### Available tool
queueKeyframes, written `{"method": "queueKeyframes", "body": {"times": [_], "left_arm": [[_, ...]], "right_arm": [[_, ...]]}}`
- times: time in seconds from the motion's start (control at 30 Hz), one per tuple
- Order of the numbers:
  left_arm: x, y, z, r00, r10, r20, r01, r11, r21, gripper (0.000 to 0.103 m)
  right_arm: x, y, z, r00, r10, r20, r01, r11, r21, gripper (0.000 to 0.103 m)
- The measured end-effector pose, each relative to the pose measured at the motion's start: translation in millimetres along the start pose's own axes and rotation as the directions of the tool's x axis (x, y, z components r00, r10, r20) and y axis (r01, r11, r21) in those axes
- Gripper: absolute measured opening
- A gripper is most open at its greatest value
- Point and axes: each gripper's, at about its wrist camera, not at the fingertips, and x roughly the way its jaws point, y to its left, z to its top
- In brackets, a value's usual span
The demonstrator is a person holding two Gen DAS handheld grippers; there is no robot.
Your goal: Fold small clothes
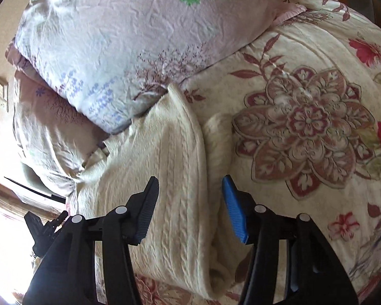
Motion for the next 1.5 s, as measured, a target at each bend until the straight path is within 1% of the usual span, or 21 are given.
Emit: {"method": "queueKeyframes", "body": {"times": [0.13, 0.2, 0.37, 0.47, 0.5, 0.57, 0.67, 0.73, 0.83, 0.93, 1.0, 1.1, 1.13, 1.17, 1.23, 1.27, 1.33, 1.37, 1.4, 1.43, 1.5], "left_arm": [[-7, 0, -19, 1.0, -0.022, -0.02, 0.023, 1.0, 0.009, 0.048], [-10, 0, -28, 0.999, -0.038, -0.031, 0.039, 0.999, 0.011, 0.041], [-17, 5, -40, 0.998, -0.039, -0.041, 0.039, 0.999, 0.0, 0.026], [-22, 8, -42, 0.998, -0.053, -0.031, 0.052, 0.998, -0.023, 0.023], [-23, 7, -42, 0.998, -0.055, -0.029, 0.054, 0.998, -0.024, 0.022], [-24, 6, -42, 0.998, -0.059, -0.022, 0.058, 0.998, -0.026, 0.006], [-31, 5, -42, 0.997, -0.076, -0.014, 0.075, 0.997, -0.025, 0.005], [-37, 7, -43, 0.997, -0.08, -0.008, 0.08, 0.997, -0.021, 0.005], [-44, 13, -49, 0.996, -0.089, -0.013, 0.089, 0.996, -0.028, 0.005], [-43, 18, -59, 0.998, -0.055, -0.033, 0.053, 0.998, -0.032, 0.005], [-33, 24, -64, 0.998, -0.015, -0.054, 0.013, 0.999, -0.05, 0.006], [-32, 26, -63, 0.999, -0.019, -0.033, 0.016, 0.996, -0.085, 0.012], [-35, 25, -60, 1.0, -0.014, -0.023, 0.012, 0.996, -0.086, 0.02], [-40, 25, -58, 1.0, 0.013, 0.0, -0.013, 0.996, -0.083, 0.041], [-56, 25, -50, 0.995, 0.08, 0.063, -0.075, 0.994, -0.081, 0.056], [-63, 22, -45, 0.991, 0.09, 0.097, -0.083, 0.994, -0.071, 0.056], [-72, 7, -34, 0.983, 0.097, 0.153, -0.095, 0.995, -0.02, 0.06], [-73, -4, -28, 0.981, 0.09, 0.169, -0.096, 0.995, 0.023, 0.069], [-69, -17, -22, 0.982, 0.085, 0.171, -0.097, 0.993, 0.066, 0.073], [-62, -30, -17, 0.982, 0.086, 0.166, -0.104, 0.989, 0.105, 0.08], [-40, -52, -9, 0.987, 0.085, 0.134, -0.108, 0.979, 0.171, 0.082]], "right_arm": [[-11, -3, -22, 1.0, -0.007, -0.028, 0.006, 1.0, -0.024, 0.053], [-9, 1, -33, 0.999, 0.006, -0.049, -0.007, 1.0, -0.028, 0.042], [-16, -4, -52, 0.997, 0.025, -0.073, -0.027, 0.999, -0.026, 0.037], [-17, -4, -55, 0.997, 0.034, -0.065, -0.035, 0.999, -0.019, 0.035], [-17, -3, -55, 0.998, 0.033, -0.061, -0.035, 0.999, -0.022, 0.031], [-19, 0, -54, 0.999, 0.024, -0.04, -0.026, 0.999, -0.043, 0.013], [-26, 2, -53, 0.999, 0.039, 0.004, -0.039, 0.999, -0.039, 0.005], [-33, 1, -52, 0.999, 0.044, 0.024, -0.043, 0.998, -0.035, 0.005], [-36, -1, -56, 0.999, 0.045, 0.015, -0.045, 0.999, -0.03, 0.005], [-32, -3, -62, 1.0, 0.03, 0.003, -0.03, 0.999, -0.015, 0.005], [-24, -7, -64, 1.0, 0.005, -0.008, -0.005, 1.0, 0.003, 0.005], [-17, -5, -63, 0.999, -0.033, -0.018, 0.033, 0.999, -0.009, 0.007], [-19, -2, -61, 0.999, -0.051, -0.015, 0.051, 0.998, -0.02, 0.011], [-22, 0, -59, 0.998, -0.066, -0.007, 0.066, 0.997, -0.035, 0.02], [-31, 4, -54, 0.993, -0.117, 0.032, 0.118, 0.992, -0.053, 0.032], [-36, 8, -49, 0.99, -0.123, 0.065, 0.127, 0.99, -0.062, 0.033], [-42, 22, -39, 0.986, -0.11, 0.124, 0.122, 0.988, -0.098, 0.037], [-41, 32, -36, 0.985, -0.104, 0.139, 0.122, 0.984, -0.129, 0.041], [-36, 44, -32, 0.985, -0.097, 0.145, 0.121, 0.978, -0.168, 0.046], [-28, 55, -29, 0.985, -0.095, 0.143, 0.123, 0.971, -0.206, 0.048], [-8, 74, -26, 0.988, -0.093, 0.123, 0.122, 0.958, -0.258, 0.055]]}}
